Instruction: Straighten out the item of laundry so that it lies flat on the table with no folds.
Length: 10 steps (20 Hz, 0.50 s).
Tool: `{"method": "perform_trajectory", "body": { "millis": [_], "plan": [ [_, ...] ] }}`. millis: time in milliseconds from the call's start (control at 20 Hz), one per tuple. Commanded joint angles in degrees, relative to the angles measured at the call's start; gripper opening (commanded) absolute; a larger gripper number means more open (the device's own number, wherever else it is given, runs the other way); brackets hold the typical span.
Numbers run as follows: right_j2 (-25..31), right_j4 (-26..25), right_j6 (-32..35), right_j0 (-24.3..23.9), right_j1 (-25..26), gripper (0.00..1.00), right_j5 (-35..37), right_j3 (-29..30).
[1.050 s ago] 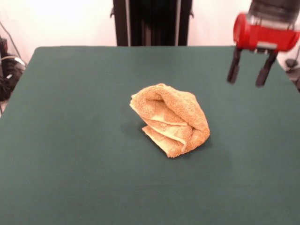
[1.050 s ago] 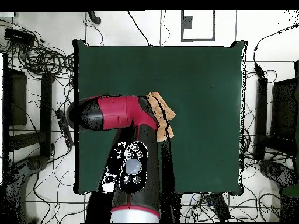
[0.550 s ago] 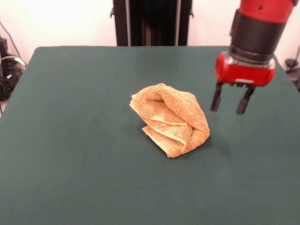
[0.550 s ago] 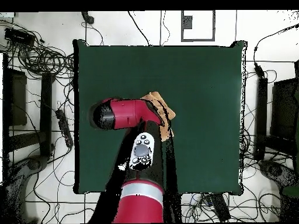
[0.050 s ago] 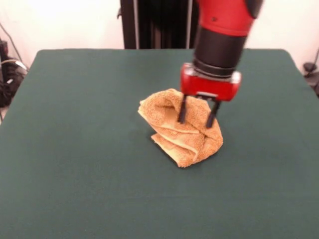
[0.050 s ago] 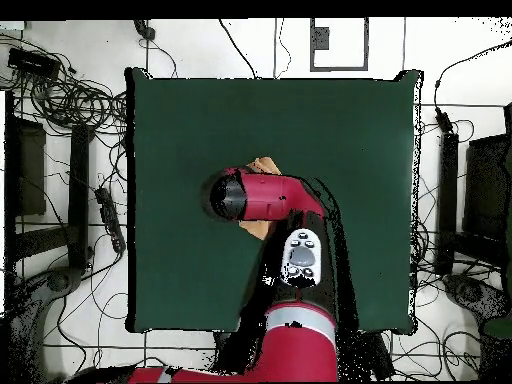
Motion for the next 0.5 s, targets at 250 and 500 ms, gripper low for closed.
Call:
{"method": "perform_trajectory", "body": {
  "millis": [250, 500],
  "plan": [
    [7.8, -1.4, 5.1, -1.7, 4.3, 1.0, -6.1, 1.9],
    [7.9, -0.4, 7.0, -0.9, 9.1, 1.0, -10.5, -0.8]
  ]
}}
